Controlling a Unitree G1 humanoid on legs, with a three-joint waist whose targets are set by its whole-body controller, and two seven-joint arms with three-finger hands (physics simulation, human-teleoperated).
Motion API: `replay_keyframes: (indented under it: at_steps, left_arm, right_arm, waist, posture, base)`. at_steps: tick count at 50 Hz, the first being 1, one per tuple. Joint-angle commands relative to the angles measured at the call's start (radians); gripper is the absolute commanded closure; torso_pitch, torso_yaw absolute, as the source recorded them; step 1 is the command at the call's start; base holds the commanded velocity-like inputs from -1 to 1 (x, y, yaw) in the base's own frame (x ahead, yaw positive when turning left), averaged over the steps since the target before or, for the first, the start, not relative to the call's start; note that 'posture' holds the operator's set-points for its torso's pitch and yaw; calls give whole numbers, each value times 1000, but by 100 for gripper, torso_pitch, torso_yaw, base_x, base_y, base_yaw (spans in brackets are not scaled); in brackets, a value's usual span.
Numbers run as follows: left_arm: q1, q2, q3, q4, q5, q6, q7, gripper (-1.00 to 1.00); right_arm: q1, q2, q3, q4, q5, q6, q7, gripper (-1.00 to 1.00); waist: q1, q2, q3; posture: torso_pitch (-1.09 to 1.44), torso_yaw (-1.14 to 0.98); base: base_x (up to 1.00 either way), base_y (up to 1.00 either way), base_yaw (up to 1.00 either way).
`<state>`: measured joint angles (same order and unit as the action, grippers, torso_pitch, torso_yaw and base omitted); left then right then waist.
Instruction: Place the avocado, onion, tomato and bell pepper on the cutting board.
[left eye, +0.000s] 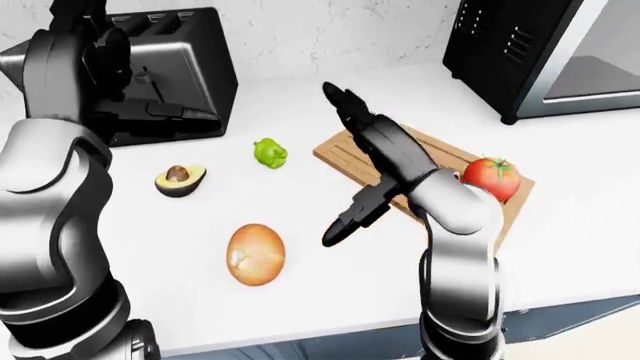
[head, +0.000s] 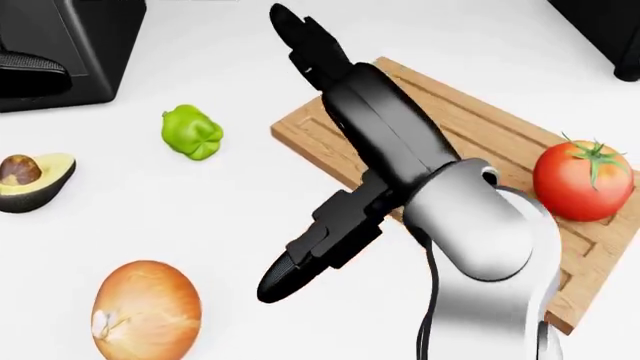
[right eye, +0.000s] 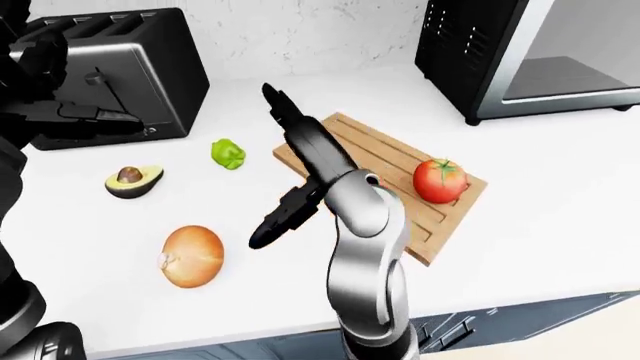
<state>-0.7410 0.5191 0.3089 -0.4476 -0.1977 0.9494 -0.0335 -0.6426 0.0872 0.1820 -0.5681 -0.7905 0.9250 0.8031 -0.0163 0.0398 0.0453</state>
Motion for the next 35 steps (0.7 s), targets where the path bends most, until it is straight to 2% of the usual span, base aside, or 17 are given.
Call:
replay_keyframes:
  at_steps: [1, 12, 35]
  left_arm:
    - [-25, 17, 16, -23, 6, -29, 5, -100]
    - [-18, 21, 23, -23, 0, -31, 7, -100]
    - [-13, 32, 29, -24, -14, -33, 14, -100]
  right_arm:
    - [-22, 17, 1, -16, 13, -51, -26, -100]
    - [20, 88, 55, 40, 49, -107, -45, -100]
    - [130, 154, 130, 113, 87, -191, -58, -100]
  waist:
    - [-1, 6, -26]
    - [-4, 13, -26]
    - [-7, 23, -27]
  posture:
    - [0, 0]
    - [0, 0]
    - [0, 0]
  base:
    - [0, 0, 0]
    - [0, 0, 0]
    - [0, 0, 0]
